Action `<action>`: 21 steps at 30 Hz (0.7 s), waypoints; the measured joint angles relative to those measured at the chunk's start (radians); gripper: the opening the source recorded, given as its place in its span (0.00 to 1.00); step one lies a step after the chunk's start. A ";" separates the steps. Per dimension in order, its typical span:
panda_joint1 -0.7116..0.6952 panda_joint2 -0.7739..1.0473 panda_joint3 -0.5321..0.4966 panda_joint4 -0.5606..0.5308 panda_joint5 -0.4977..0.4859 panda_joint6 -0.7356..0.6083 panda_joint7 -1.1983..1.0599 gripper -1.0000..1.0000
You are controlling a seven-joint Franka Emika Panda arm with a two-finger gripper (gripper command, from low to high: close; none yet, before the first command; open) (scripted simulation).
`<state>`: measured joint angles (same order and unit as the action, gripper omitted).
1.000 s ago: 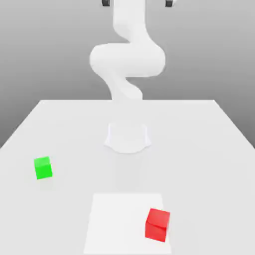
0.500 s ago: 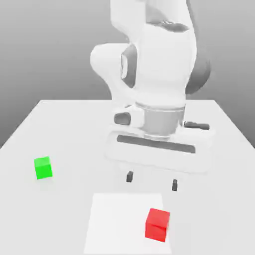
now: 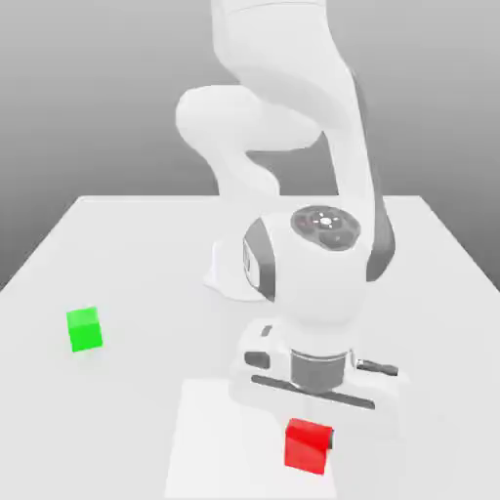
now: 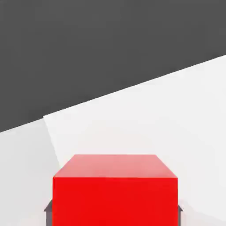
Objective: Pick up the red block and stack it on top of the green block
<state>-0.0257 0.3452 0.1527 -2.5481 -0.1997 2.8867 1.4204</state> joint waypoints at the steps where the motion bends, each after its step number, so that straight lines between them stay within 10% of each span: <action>1: -0.005 -0.008 0.006 -0.001 0.006 -0.006 -0.005 0.00; 8: -0.059 -0.192 0.063 -0.037 0.109 -0.154 -0.089 0.00; 21: -0.567 -0.477 -0.253 -0.272 0.051 -0.203 -0.344 0.00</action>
<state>-0.5930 -0.1317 -0.1006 -2.8199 -0.1491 2.6836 1.0768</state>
